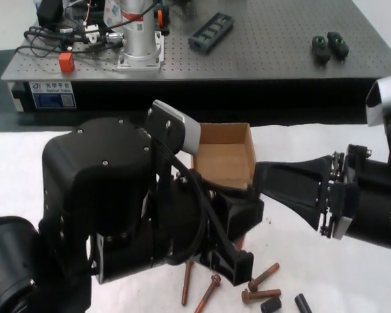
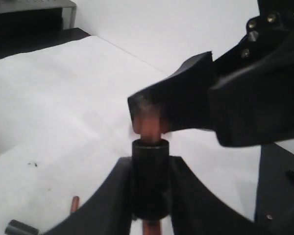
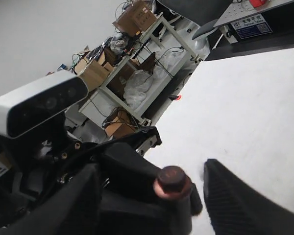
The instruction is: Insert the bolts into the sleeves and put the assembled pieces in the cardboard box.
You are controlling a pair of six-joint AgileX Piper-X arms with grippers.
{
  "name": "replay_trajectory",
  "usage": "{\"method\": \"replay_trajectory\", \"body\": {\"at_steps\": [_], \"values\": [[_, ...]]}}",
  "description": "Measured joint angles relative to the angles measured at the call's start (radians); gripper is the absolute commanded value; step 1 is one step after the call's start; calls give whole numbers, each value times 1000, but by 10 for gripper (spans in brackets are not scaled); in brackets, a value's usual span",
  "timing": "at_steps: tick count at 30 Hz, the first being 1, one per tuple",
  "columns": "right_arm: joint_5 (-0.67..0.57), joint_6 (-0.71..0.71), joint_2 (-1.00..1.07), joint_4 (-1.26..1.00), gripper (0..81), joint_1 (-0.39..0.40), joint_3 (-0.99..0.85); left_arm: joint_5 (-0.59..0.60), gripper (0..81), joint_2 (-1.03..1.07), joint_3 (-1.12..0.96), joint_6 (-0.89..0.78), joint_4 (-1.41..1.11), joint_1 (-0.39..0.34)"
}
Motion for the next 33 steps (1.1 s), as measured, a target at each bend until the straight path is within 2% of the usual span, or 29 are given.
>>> {"method": "replay_trajectory", "body": {"at_steps": [3, 5, 8, 11, 15, 21, 22, 24, 28, 33], "values": [[-11, 0, 0, 4, 478, -15, 0, -49, 6, 7, -4, -7, -23, 13], [-25, 0, -18, 60, 478, -62, 0, -77, 6, 37, -25, -40, -28, 44], [-38, -46, -92, 267, 478, -169, 0, -96, 6, 143, -114, -73, 12, 124], [-21, -161, -176, 483, 475, -266, 0, -99, 6, 324, -300, -80, 114, 196], [74, -232, -218, 692, 450, -339, 0, -66, 6, 595, -613, -90, 318, 259], [159, -242, -218, 731, 450, -346, 1, -41, 0, 964, -1073, -107, 625, 276], [176, -242, -218, 730, 450, -346, 1, -33, 8, 1054, -1189, -109, 687, 276], [187, -242, -218, 735, 450, -346, 1, -11, 30, 1130, -1291, -122, 724, 276], [194, -242, -218, 735, 450, -346, 1, 21, 97, 1218, -1411, -194, 755, 276], [225, -271, -207, 743, 450, -346, 1, 42, 161, 1249, -1432, -232, 770, 276]]}}
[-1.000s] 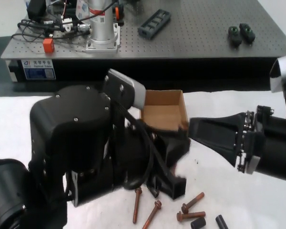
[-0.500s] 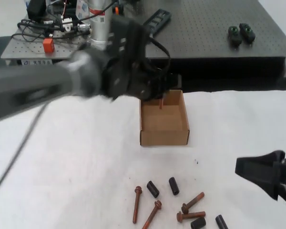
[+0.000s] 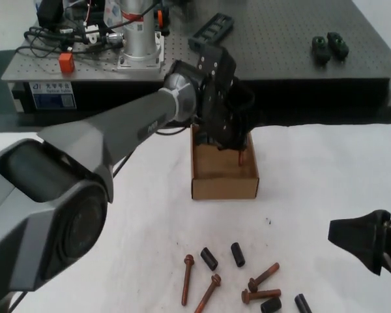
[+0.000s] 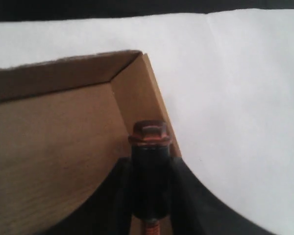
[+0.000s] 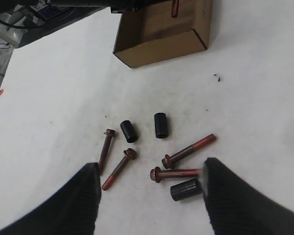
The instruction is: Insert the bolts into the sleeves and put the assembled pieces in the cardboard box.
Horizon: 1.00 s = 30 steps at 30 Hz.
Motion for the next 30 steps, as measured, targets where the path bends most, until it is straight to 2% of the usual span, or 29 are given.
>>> {"method": "replay_trajectory", "body": {"at_steps": [6, 11, 16, 17, 18, 20, 21, 26, 27, 29, 30], "values": [[11, -72, 78, 5, 450, 0, 0, 7, 222, 6, 0, -18, 26, 0], [85, -203, 282, 15, 450, 17, -48, 9, 270, 1, -6, -18, 49, 0], [153, -284, 488, 44, 450, 93, -194, 9, 270, -30, -6, -18, 52, 2], [170, -292, 535, 50, 450, 119, -231, 11, 267, -42, -6, -18, 56, 3], [212, -307, 625, 77, 450, 179, -308, 11, 264, -61, -6, -18, 61, 5], [233, -316, 684, 94, 450, 209, -350, 3, 255, -109, -6, -1, 90, 12], [264, -321, 779, 124, 450, 261, -428, -16, 246, -137, -6, 17, 109, 17], [310, -325, 958, 170, 450, 347, -567, -211, 228, -338, 34, 147, 257, 62], [319, -328, 997, 179, 450, 364, -592, -245, 228, -467, 156, 170, 267, 87], [326, -328, 1063, 186, 450, 393, -627, -310, 228, -593, 336, 220, 227, 111], [328, -328, 1095, 190, 450, 404, -643, -317, 228, -601, 349, 232, 223, 112]]}}
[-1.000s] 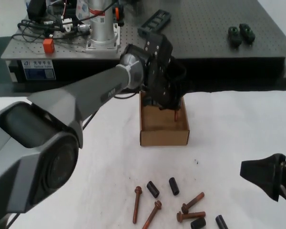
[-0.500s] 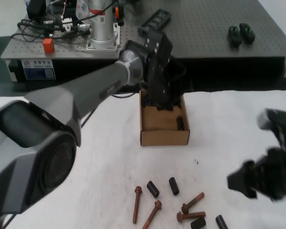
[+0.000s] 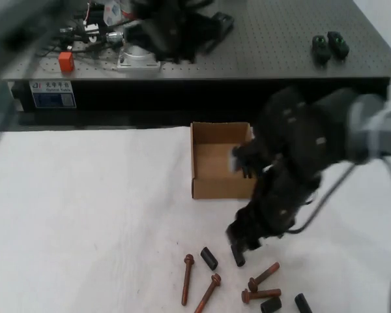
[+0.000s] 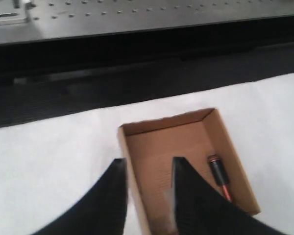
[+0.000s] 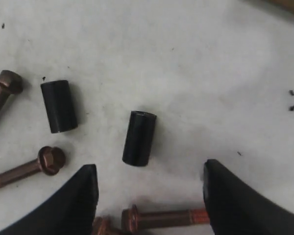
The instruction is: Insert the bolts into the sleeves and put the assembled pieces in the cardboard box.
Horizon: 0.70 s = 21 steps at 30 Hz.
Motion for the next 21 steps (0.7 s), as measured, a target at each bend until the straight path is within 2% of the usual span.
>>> {"method": "replay_trajectory", "body": {"at_steps": [3, 7, 11, 14, 15, 16, 21], "values": [[2, 0, 58, 2, 435, 18, -23, -2, 228, -85, 138, 13, -45, 8], [11, 0, 116, 6, 349, 37, -44, -2, 228, -234, 378, 60, -135, 7], [50, 0, 150, 6, 264, 46, -49, 27, 244, -291, 475, 97, -152, 7], [57, 0, 155, -1, 106, 46, -54, 73, 318, -302, 516, 110, -148, 7], [66, 0, 158, -2, 37, 46, -56, 121, 348, -295, 555, 115, -148, 5], [70, 0, 158, -2, 6, 46, -56, 137, 371, -294, 559, 114, -148, 4], [77, -13, 158, -7, 6, 46, -56, 173, 381, -214, 604, 134, -78, -66]]}}
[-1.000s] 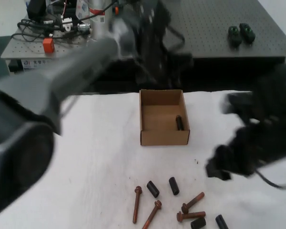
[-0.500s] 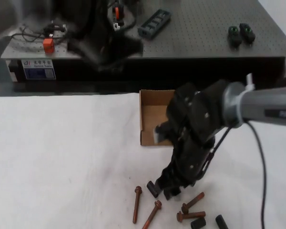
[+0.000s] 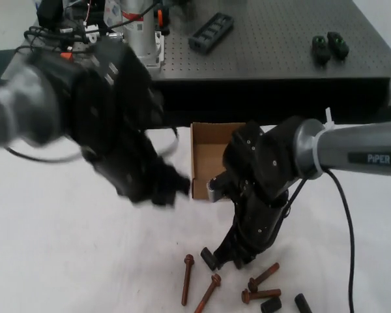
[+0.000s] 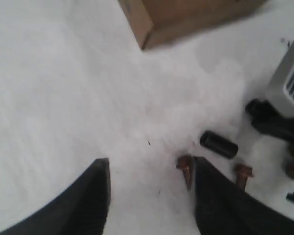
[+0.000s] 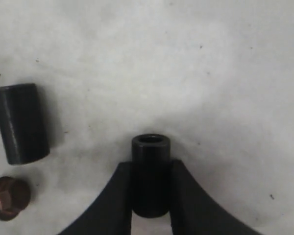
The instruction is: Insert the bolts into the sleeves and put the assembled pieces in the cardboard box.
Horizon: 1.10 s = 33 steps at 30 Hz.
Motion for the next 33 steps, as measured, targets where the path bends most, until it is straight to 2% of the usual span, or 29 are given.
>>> {"method": "replay_trajectory", "body": {"at_steps": [7, 9, 12, 13, 18, 22, 27, 33], "values": [[-8, -36, -35, -5, 6, -28, 19, 8, 381, 100, 2, 11, 19, -109], [-20, -36, -137, 2, 6, -72, 77, 13, 381, 131, 2, 11, 21, -131], [-47, -36, -406, 22, 6, -141, 203, 12, 381, 170, 2, 11, 21, -145], [-57, -25, -418, 23, 6, -141, 208, 12, 378, 190, 2, 11, 21, -145], [-64, 25, -713, 59, 6, -171, 329, 12, 274, 236, 2, -11, 5, -145], [-66, 75, -844, 94, 6, -170, 358, 16, 179, 257, 2, -21, -18, -145], [-68, 107, -978, 127, 6, -170, 360, 16, 9, 263, -3, -21, -73, -145], [-119, 89, -1045, 255, 6, -170, 384, 25, 6, 207, 8, -59, -155, -140]]}}
